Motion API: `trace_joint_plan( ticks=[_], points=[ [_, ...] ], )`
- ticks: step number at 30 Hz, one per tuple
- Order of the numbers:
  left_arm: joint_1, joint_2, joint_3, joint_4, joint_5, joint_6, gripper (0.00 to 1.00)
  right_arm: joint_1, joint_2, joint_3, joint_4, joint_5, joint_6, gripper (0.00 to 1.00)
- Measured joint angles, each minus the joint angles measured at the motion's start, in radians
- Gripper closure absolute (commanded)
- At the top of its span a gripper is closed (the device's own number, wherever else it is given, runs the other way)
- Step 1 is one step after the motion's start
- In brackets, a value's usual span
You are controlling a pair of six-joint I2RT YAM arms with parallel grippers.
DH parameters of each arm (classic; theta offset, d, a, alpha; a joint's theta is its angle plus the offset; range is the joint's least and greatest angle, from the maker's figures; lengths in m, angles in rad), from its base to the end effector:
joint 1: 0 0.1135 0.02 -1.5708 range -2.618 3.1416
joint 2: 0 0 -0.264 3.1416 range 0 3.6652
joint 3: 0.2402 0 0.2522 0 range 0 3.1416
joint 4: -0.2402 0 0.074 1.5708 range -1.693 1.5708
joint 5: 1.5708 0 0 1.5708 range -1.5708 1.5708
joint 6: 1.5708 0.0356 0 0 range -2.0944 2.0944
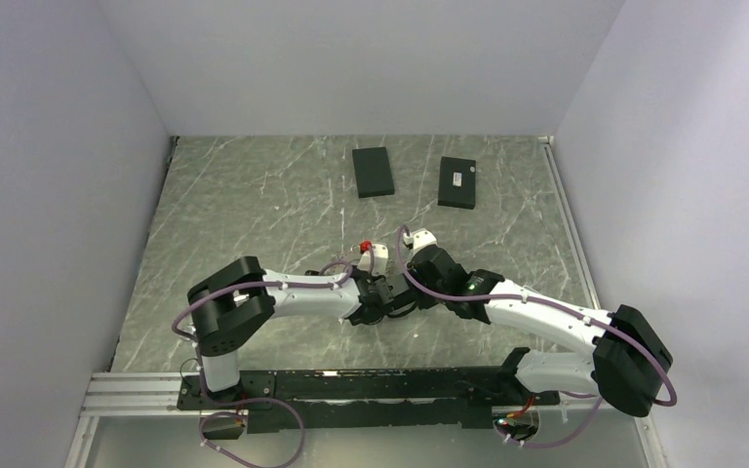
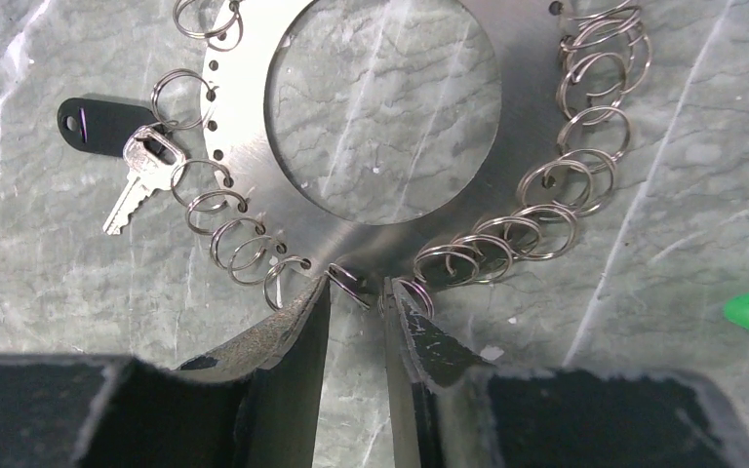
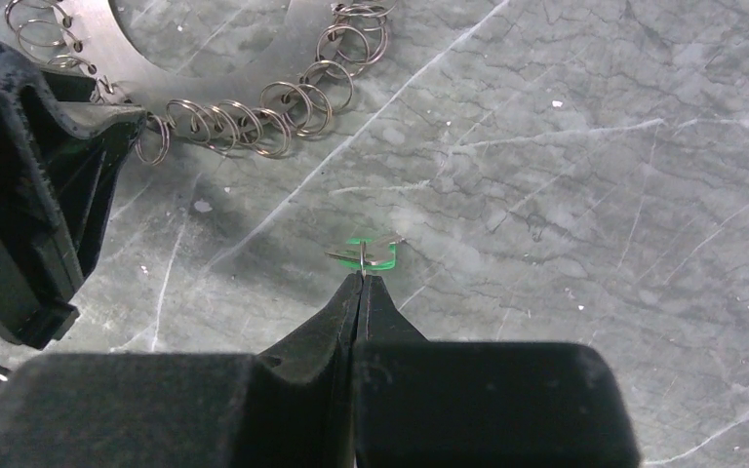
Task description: Put the keys on the keyring
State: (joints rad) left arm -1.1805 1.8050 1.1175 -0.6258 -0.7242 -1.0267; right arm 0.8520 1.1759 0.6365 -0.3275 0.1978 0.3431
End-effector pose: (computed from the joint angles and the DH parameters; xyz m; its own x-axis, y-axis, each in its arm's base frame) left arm 0.1490 -0.3002 0.1639 -0.7282 0.0856 -0.6800 0.0106 0.9935 0.1138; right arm 0.1567 0.1684 0.1998 -0.6928 -0.2909 -0.6599 -0.4472 0.8912 0.0766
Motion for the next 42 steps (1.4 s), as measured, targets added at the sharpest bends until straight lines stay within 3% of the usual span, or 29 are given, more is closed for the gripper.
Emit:
trace_joint_plan(
  ticks=[16,28,31,35,42],
  points=[
    [-0.001,0.046,0.030,-0.064,-0.029,-0.045,0.75,-0.002,0.000,-0.004,0.001,-0.003,0.000,1.00],
    [-0.002,0.046,0.021,-0.074,-0.022,-0.063,0.86,-0.002,0.000,-0.004,0.001,-0.003,0.000,1.00],
    [-0.003,0.046,0.021,-0.073,-0.022,-0.063,0.85,-0.002,0.000,-0.004,0.001,-0.003,0.000,1.00],
    [-0.006,0.046,0.021,-0.073,-0.022,-0.063,0.72,-0.002,0.000,-0.004,0.001,-0.003,0.000,1.00],
    [-0.019,0.043,0.003,-0.054,-0.023,-0.059,0.74,-0.002,0.000,-0.004,0.001,-0.003,0.000,1.00]
  ],
)
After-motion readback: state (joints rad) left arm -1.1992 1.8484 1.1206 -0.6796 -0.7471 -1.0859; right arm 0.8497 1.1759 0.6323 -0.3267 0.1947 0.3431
